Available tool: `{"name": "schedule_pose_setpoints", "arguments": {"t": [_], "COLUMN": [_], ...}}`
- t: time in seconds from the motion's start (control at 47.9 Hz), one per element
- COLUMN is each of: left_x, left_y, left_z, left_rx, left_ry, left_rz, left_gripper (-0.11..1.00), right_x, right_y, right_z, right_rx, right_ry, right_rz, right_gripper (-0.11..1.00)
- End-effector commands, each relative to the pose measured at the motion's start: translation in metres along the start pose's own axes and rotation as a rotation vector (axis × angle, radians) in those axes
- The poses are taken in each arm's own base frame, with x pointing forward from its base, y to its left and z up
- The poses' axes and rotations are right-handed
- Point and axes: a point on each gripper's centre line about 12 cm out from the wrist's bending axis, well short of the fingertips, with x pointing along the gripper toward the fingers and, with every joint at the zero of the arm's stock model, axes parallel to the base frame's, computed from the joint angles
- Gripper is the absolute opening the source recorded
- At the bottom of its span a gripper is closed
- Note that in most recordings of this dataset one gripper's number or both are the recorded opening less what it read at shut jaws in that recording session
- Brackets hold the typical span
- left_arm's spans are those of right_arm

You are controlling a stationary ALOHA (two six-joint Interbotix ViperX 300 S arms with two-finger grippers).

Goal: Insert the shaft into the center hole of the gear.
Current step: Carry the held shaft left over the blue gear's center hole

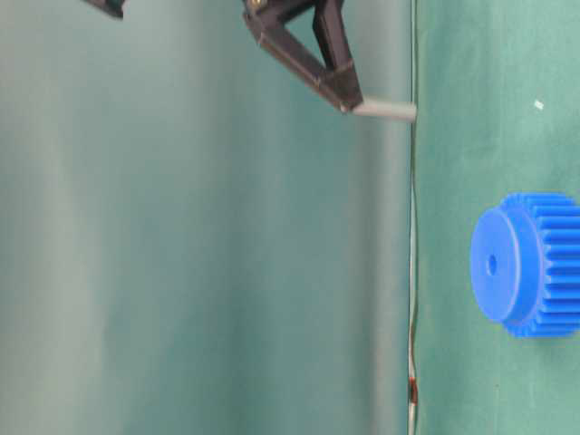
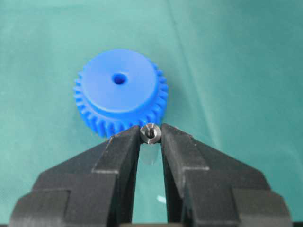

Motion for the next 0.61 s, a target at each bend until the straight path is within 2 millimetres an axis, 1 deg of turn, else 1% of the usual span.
{"name": "schedule_pose_setpoints", "arguments": {"t": [0.0,0.313,0.459,0.584], "left_x": [0.002,0.002,0.002,0.002], "left_y": [0.0,0.0,0.0,0.0], "left_z": [0.01,0.009,0.008,0.008], "left_rx": [0.002,0.002,0.003,0.002], "left_ry": [-0.025,-0.018,-0.012,-0.009], "left_rz": [0.0,0.0,0.0,0.0], "left_gripper": [0.0,0.0,0.0,0.0], "right_x": [0.009,0.048,0.06,0.067], "right_y": [0.008,0.03,0.037,0.038], "right_z": [0.017,0.042,0.051,0.053], "right_rx": [-0.007,-0.054,-0.069,-0.073], "right_ry": [-0.033,-0.036,-0.04,-0.034], "right_rz": [0.018,0.059,0.07,0.071], "right_gripper": [0.17,0.17,0.17,0.17]}}
